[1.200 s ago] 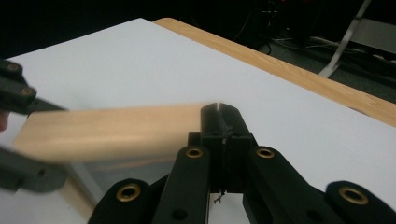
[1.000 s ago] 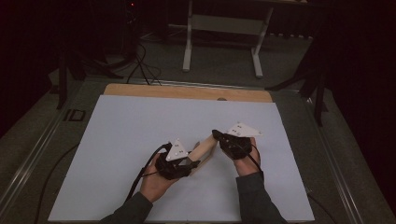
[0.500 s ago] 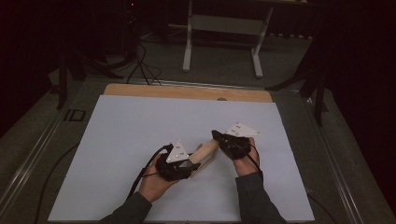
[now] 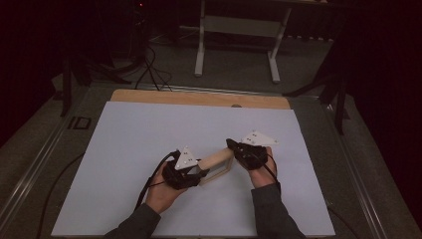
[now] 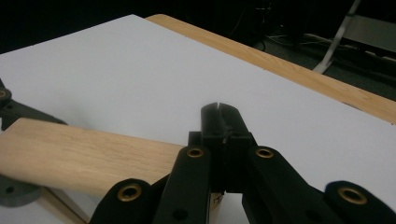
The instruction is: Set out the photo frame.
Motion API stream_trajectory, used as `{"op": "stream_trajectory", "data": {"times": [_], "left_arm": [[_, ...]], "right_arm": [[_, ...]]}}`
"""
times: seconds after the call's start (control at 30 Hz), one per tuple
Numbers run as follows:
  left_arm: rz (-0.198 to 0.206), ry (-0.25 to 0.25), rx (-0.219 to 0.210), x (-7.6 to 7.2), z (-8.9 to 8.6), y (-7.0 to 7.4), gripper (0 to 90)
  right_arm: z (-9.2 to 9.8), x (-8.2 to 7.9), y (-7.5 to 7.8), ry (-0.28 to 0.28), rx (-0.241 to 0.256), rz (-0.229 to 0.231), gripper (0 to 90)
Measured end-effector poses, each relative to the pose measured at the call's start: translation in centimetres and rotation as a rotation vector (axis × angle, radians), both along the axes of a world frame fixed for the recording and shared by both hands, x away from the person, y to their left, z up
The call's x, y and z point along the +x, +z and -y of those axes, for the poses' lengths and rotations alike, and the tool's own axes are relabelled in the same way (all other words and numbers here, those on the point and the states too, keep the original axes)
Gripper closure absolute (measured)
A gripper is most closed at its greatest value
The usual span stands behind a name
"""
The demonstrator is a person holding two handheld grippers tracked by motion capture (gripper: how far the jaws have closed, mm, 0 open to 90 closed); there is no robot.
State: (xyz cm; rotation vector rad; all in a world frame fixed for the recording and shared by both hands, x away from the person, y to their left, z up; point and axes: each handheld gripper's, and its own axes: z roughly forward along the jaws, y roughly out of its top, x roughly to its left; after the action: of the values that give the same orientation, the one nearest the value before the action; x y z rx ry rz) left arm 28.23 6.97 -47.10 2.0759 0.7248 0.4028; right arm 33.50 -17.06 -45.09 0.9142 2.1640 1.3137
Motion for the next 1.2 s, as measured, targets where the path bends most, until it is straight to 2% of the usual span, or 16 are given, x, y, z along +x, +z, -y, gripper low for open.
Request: {"op": "stream_trajectory", "data": {"times": [0.43, 0.63, 0.83, 1.13, 1.2], "left_arm": [[-0.003, 0.067, 0.020, 0.5, -0.4, -0.2, 56.6], [-0.021, 0.129, 0.013, 0.8, -0.5, -0.3, 57.1], [-0.019, 0.130, 0.021, 0.8, -0.4, -0.4, 57.3], [-0.035, 0.130, 0.008, 0.8, -0.5, -0.6, 56.6], [-0.037, 0.135, 0.004, 0.8, -0.4, -0.7, 56.6]], "right_arm": [[0.3, 0.0, 0.1, 0.003, 0.001, -0.016, 89.9], [0.4, -0.1, 0.2, 0.007, -0.001, -0.023, 89.9], [0.5, -0.3, 0.4, 0.014, -0.010, -0.032, 89.7], [1.9, -0.6, 0.8, 0.051, 0.051, -0.044, 68.5], [2.2, -0.7, 1.0, 0.074, 0.059, -0.050, 60.3]]}}
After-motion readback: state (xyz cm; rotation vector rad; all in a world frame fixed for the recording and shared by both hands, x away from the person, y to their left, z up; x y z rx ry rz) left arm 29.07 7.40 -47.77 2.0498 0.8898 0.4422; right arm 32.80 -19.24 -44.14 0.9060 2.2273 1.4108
